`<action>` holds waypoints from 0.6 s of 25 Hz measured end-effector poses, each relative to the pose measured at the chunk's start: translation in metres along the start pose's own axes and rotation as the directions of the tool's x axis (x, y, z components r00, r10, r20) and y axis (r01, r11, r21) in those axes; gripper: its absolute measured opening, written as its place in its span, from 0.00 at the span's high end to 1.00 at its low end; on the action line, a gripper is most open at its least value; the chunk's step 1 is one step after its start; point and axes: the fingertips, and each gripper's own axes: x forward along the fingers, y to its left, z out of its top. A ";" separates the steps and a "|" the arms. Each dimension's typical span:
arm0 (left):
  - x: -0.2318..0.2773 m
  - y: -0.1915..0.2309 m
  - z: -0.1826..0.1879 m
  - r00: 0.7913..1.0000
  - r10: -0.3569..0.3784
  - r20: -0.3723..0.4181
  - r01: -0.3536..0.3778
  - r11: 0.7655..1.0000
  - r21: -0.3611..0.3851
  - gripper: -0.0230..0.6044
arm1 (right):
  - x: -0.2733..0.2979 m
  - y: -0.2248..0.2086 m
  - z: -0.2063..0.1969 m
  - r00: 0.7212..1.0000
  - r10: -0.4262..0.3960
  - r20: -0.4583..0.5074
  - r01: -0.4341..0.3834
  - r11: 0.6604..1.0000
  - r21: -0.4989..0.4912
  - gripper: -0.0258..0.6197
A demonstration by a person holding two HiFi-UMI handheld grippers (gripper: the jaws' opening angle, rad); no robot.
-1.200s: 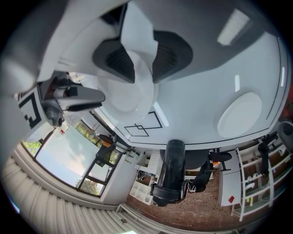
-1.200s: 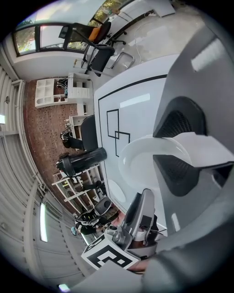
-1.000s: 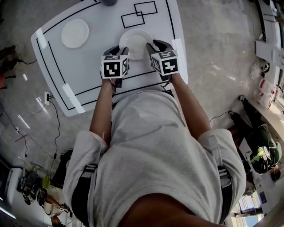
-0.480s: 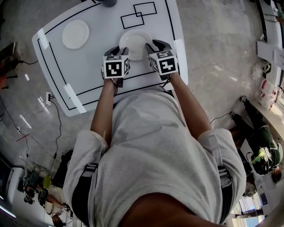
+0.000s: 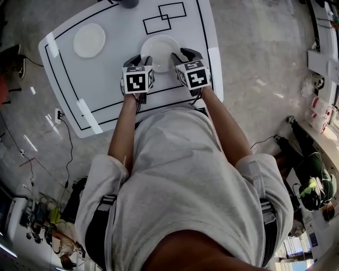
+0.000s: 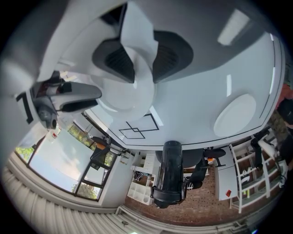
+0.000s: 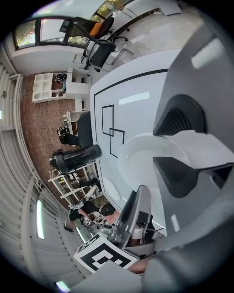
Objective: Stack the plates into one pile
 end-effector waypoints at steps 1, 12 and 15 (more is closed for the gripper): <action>0.001 0.000 0.000 1.000 0.003 0.000 -0.003 1.000 0.001 0.76 | 0.001 0.000 0.000 1.000 0.002 -0.001 -0.002 1.000 -0.003 0.74; 0.004 -0.003 -0.001 0.997 0.075 0.006 -0.075 0.997 0.020 0.75 | 0.004 -0.004 -0.004 1.000 0.022 -0.008 -0.022 0.999 -0.027 0.73; 0.004 -0.004 0.000 0.995 0.095 0.007 -0.095 0.995 0.027 0.74 | 0.005 -0.005 -0.004 1.000 0.029 -0.010 -0.029 0.999 -0.033 0.72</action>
